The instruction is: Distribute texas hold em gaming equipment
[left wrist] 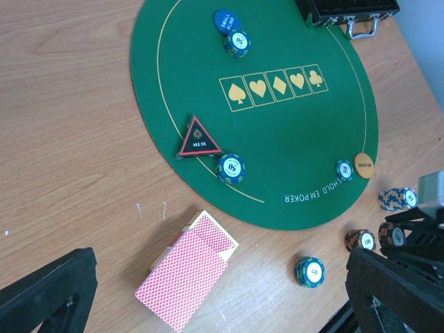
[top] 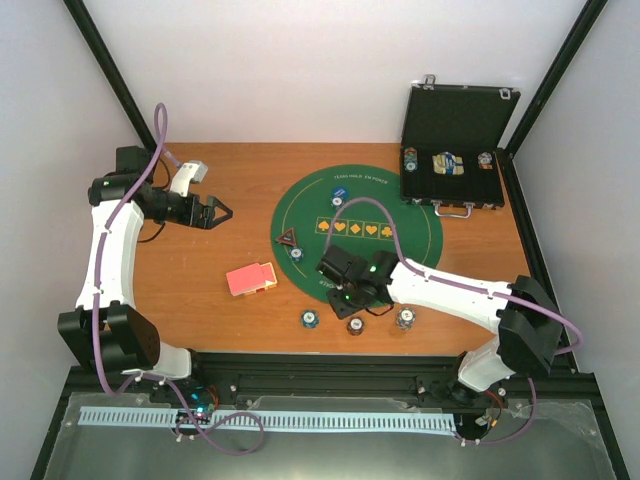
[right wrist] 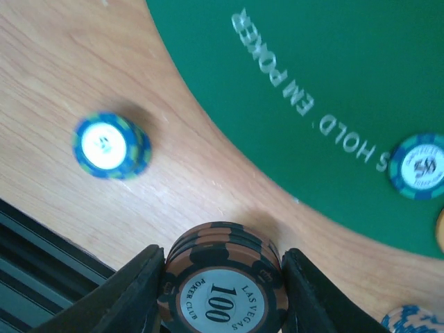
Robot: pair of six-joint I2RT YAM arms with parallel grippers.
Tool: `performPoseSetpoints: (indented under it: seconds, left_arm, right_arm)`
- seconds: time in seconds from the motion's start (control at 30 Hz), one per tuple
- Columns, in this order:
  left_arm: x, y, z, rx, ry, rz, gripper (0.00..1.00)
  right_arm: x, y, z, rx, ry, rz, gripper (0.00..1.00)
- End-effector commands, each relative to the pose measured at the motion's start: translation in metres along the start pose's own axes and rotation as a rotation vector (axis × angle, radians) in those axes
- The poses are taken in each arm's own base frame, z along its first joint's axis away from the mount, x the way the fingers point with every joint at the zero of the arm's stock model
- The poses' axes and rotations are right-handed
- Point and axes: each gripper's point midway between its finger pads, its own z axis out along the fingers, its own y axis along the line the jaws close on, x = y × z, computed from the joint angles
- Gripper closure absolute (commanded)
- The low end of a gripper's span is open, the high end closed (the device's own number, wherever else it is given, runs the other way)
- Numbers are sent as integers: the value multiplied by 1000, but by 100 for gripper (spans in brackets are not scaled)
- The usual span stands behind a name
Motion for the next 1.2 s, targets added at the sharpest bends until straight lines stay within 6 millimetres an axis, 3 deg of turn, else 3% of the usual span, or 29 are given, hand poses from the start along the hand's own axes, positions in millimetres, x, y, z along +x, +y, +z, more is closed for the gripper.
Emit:
performPoseSetpoints:
  seconds: [0.0,0.17,0.4,0.57,0.87,1.17]
  left_arm:
    - [-4,-1,-1,8,-15,-11,0]
    - [0,2,2,4,-3,-20,0]
    - [-1,1,-1,-1,-9,-15,0]
    - [-2,0,-2,-3,-13,-11,0]
    - [-2,1,0,6,-15,-11,0]
    - [-5,0,0,10,-24,-9,0]
  right_arm:
    - [-36,6,-15,11,-64,-35,57]
    - [-90,9,-4,-1,-104,-46,58]
    - [-154,-11,43,-7,-90,-11,61]
    - [-186,-27,75,-2,-65,21,62]
    - [-219,-37,112,5,-54,39,61]
    - [-224,-33,139,-33,-22,55,61]
